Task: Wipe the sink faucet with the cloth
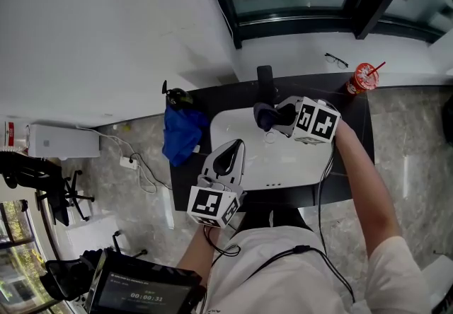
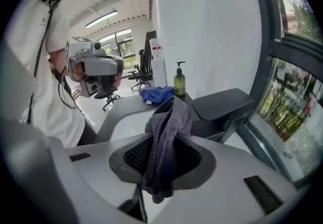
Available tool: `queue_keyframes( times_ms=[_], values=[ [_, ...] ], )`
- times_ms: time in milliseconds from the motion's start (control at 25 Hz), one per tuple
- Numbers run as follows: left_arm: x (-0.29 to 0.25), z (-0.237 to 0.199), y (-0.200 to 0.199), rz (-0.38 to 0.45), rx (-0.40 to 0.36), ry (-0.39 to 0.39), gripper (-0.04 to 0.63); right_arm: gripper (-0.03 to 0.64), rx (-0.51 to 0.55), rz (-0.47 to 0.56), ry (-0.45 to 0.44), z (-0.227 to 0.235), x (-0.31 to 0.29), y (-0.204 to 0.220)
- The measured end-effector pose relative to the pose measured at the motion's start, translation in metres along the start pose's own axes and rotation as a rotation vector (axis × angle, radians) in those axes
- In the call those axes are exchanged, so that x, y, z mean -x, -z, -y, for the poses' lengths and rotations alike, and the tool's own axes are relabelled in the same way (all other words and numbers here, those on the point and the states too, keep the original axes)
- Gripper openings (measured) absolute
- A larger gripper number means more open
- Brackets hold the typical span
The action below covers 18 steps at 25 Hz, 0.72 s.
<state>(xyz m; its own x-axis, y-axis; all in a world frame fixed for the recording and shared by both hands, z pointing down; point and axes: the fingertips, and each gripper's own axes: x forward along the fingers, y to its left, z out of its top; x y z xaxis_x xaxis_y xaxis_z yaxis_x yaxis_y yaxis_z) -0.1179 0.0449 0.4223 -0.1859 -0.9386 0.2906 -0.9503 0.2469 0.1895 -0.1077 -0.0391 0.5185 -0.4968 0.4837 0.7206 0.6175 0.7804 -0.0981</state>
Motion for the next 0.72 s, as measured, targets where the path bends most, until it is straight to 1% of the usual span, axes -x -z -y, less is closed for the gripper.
queue_keyframes(
  times_ms=[200,280,360,440,520,600,720],
  values=[
    [-0.003,0.003,-0.001,0.004,0.000,0.004,-0.008,0.098,-0.250,0.039,-0.085,0.020,-0.001,-0.001],
    [-0.004,0.002,-0.001,0.004,0.001,0.000,-0.008,0.098,-0.308,0.041,-0.094,0.027,0.000,0.000],
    [-0.004,0.001,-0.001,0.000,0.000,-0.005,-0.008,0.098,-0.313,0.029,-0.063,0.034,0.002,0.001],
    [-0.004,-0.001,0.000,-0.005,0.001,-0.011,-0.008,0.098,-0.285,0.010,-0.014,0.041,0.004,0.001],
    [-0.006,-0.001,0.000,-0.006,0.002,-0.014,-0.008,0.098,-0.272,0.002,0.013,0.046,0.005,0.002],
    [-0.008,0.000,-0.001,-0.005,0.001,-0.012,-0.008,0.098,-0.286,0.005,0.034,0.051,0.006,0.004],
    [-0.011,0.000,-0.002,-0.005,0.000,-0.011,-0.008,0.098,-0.337,0.030,0.090,0.063,0.009,0.008]
  ],
)
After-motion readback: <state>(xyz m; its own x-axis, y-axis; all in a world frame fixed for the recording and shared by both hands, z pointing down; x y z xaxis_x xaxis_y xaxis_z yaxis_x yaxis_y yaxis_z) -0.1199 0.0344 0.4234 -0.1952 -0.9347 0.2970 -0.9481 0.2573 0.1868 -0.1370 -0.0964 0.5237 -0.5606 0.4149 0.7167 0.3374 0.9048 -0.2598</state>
